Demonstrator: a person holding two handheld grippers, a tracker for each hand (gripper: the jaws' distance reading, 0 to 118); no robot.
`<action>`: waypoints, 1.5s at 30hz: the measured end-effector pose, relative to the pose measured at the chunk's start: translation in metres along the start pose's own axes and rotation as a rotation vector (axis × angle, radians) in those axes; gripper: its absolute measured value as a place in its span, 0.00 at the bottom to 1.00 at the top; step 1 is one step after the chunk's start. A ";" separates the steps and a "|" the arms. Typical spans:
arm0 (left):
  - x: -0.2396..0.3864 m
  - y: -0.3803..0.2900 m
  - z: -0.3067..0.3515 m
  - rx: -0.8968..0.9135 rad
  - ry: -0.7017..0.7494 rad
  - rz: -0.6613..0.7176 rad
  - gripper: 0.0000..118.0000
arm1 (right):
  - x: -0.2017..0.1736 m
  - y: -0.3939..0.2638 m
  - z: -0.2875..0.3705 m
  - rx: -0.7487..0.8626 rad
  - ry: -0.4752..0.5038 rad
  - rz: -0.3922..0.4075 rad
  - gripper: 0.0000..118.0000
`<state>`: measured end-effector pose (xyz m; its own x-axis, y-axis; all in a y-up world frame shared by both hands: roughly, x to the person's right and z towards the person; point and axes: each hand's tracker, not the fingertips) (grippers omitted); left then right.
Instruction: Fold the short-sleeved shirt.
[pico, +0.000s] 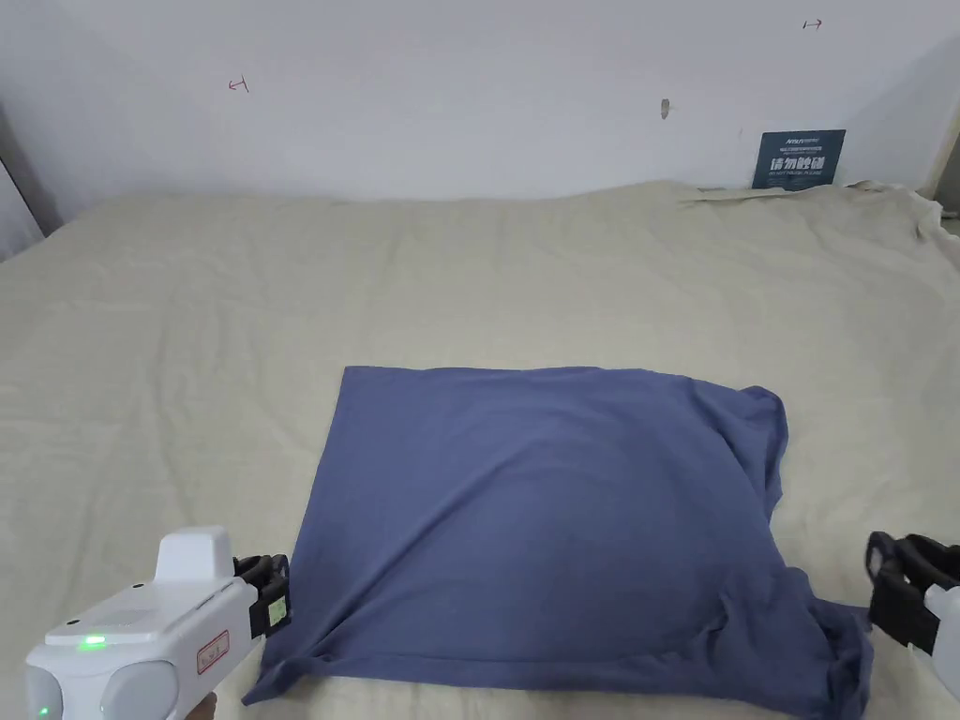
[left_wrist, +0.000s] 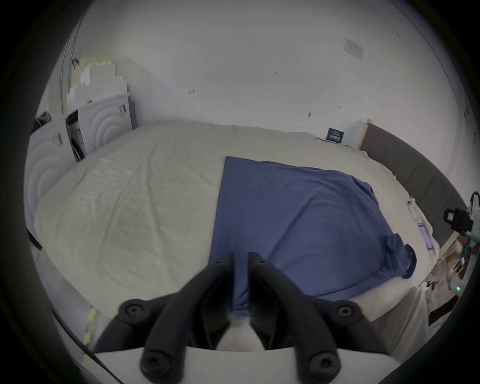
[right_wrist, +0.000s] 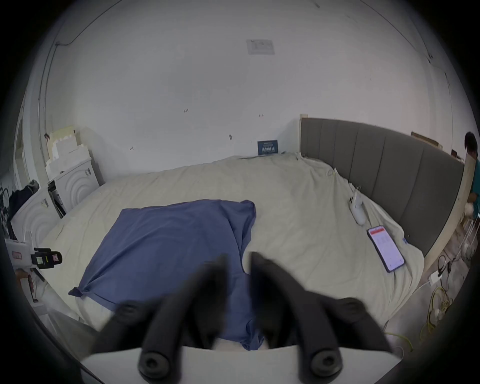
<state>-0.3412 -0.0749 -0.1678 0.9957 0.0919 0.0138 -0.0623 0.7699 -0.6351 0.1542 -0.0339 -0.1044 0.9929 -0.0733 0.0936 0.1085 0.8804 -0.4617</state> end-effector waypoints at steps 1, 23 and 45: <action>-0.002 -0.001 0.001 -0.007 -0.024 0.018 0.01 | 0.000 0.000 0.001 0.009 0.008 0.004 0.00; -0.021 -0.059 -0.060 -0.291 0.099 0.035 0.68 | 0.016 -0.020 0.000 -0.051 -0.001 -0.017 0.00; -0.019 -0.035 -0.048 -0.266 0.025 0.030 0.02 | 0.040 -0.099 -0.074 -0.427 -0.054 -0.107 0.81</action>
<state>-0.3544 -0.1340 -0.1823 0.9953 0.0941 -0.0245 -0.0743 0.5737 -0.8157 0.1866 -0.1581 -0.1200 0.9722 -0.1190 0.2016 0.2324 0.5960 -0.7686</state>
